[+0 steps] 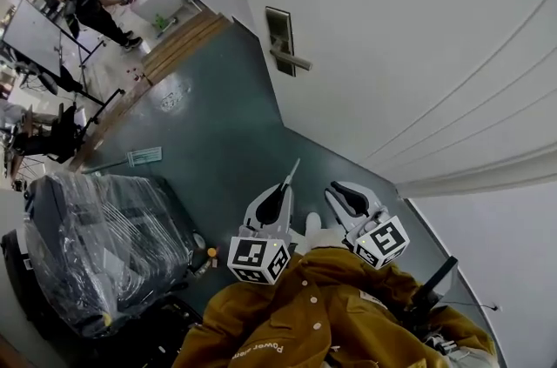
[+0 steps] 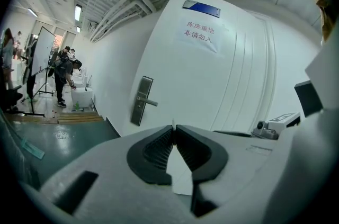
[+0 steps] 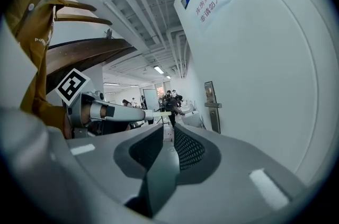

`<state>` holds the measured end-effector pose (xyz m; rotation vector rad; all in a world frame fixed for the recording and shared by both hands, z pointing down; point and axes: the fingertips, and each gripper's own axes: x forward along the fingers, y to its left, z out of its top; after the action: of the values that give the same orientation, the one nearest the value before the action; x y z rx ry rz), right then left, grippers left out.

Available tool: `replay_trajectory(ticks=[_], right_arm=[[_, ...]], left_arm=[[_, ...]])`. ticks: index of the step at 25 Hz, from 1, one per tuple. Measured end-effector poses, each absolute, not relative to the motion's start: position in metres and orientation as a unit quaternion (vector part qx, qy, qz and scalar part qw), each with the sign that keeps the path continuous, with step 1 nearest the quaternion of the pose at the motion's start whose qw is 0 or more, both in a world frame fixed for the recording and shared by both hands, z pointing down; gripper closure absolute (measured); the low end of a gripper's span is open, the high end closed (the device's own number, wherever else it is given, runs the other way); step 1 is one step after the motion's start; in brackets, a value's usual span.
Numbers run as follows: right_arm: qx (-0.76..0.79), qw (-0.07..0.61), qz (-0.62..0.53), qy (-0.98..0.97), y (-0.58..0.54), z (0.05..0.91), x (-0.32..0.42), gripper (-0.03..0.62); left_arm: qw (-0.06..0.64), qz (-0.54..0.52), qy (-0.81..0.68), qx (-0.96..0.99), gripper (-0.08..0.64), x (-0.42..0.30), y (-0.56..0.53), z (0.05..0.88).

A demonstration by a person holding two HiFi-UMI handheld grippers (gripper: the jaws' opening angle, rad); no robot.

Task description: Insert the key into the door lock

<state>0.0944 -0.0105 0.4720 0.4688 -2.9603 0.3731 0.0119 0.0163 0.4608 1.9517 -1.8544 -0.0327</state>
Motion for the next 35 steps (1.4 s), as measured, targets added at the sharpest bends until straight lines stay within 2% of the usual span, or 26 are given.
replay_trajectory(ticks=[10,17,28,35], right_arm=[[0.156,0.064,0.131,-0.977,-0.060,0.476,0.066,0.528],[0.200,0.070,0.122,-0.970,-0.102,0.474,0.027,0.586],[0.276,0.050,0.131,-0.951,-0.170,0.472,-0.053,0.586],[0.295,0.055,0.119,-0.946,-0.188,0.468,-0.087,0.586]], left_arm=[[0.224,-0.010,-0.677,0.701,0.535,-0.021,-0.033,0.462],[0.238,-0.018,-0.655,0.717,0.535,-0.061,-0.070,0.468],[0.275,-0.013,-0.617,0.737,0.534,-0.159,-0.115,0.488],[0.286,-0.021,-0.598,0.749,0.535,-0.181,-0.143,0.492]])
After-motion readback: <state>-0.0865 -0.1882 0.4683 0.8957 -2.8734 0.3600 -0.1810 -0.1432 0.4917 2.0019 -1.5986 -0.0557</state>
